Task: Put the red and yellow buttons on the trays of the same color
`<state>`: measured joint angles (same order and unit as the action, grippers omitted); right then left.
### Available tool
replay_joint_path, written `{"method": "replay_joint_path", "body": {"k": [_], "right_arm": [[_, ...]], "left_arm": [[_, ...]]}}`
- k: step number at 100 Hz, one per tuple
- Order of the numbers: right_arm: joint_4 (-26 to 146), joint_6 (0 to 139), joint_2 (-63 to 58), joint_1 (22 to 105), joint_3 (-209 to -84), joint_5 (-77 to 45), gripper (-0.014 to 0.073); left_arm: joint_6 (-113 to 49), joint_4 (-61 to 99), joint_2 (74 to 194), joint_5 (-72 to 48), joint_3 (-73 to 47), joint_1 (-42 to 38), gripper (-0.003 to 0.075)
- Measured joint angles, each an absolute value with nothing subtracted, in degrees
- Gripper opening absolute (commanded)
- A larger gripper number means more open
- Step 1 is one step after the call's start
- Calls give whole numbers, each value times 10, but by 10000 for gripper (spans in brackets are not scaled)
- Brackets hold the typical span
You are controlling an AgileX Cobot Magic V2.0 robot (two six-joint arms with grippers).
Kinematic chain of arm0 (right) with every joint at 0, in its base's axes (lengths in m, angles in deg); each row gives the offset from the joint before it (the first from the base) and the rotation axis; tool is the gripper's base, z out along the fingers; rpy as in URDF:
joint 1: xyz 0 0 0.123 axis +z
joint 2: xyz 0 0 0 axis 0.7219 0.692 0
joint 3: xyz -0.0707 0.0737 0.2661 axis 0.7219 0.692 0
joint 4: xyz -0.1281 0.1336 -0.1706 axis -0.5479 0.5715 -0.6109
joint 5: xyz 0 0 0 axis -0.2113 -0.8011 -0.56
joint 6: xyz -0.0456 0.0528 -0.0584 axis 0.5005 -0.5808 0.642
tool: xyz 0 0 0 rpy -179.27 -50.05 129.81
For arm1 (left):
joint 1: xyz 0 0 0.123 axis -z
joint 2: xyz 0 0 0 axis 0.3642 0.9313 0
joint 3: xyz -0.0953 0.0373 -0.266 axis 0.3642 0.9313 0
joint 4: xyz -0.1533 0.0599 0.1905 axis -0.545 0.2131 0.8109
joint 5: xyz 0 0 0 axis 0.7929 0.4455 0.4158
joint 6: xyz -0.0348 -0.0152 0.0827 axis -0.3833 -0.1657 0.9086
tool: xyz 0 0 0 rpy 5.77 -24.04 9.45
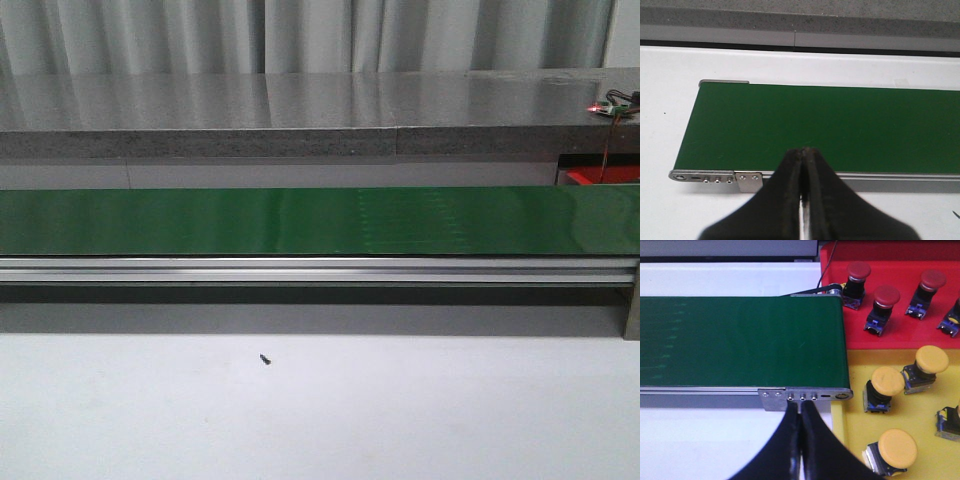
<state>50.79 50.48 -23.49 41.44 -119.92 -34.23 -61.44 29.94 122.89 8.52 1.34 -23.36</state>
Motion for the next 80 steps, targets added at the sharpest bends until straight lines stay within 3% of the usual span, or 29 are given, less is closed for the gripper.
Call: {"method": "replay_joint_path", "body": {"k": [54,80], "right_arm": [[508,514,-542,414,-1058,-261,-67],[508,514,-578,414,-1057,-261,-67]], "left_arm": [[-614,299,1201,84,13,-234,-20],[-614,299,1201,84,13,-234,-20]]}}
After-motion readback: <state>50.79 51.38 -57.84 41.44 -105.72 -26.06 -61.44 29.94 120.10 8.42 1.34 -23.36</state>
